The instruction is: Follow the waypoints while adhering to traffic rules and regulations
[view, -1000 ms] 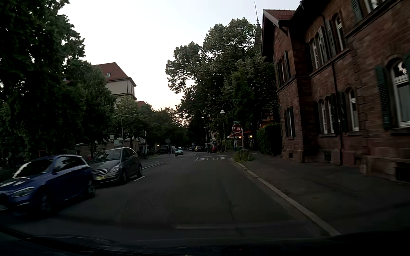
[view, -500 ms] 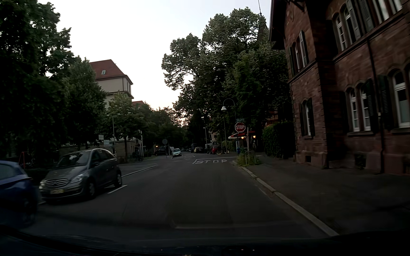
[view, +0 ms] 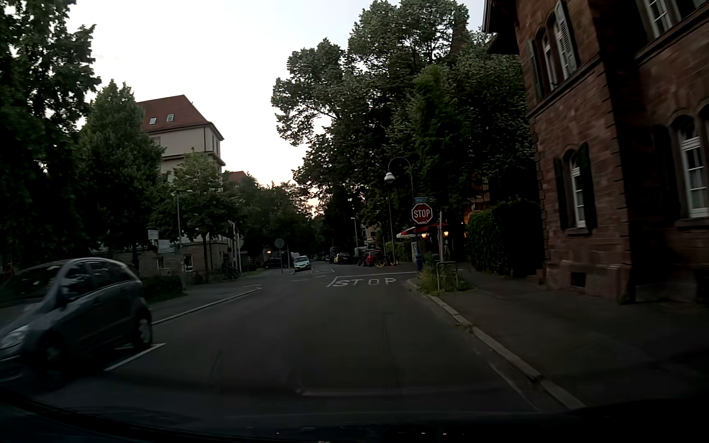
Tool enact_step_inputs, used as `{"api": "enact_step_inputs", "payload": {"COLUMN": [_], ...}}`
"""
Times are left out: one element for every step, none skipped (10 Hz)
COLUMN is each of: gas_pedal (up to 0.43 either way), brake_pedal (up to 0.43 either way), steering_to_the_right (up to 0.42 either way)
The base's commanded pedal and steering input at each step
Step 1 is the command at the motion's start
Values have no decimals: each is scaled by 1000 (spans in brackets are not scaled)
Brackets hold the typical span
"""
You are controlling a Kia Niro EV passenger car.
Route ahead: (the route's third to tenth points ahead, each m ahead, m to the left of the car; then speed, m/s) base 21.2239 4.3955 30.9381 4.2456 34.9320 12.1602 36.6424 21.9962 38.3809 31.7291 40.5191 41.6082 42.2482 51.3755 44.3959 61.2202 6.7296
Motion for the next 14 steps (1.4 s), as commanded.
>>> {"api": "enact_step_inputs", "payload": {"gas_pedal": [0,0,0,0,0,0,0,0,0,0,0,0,0,0], "brake_pedal": [0,0,0,0,0,0,0,0,0,30,73,104,128,146], "steering_to_the_right": [-4,-4,-4,-4,-5,-6,-7,-7,-8,-8,-9,-9,-9,-10]}}
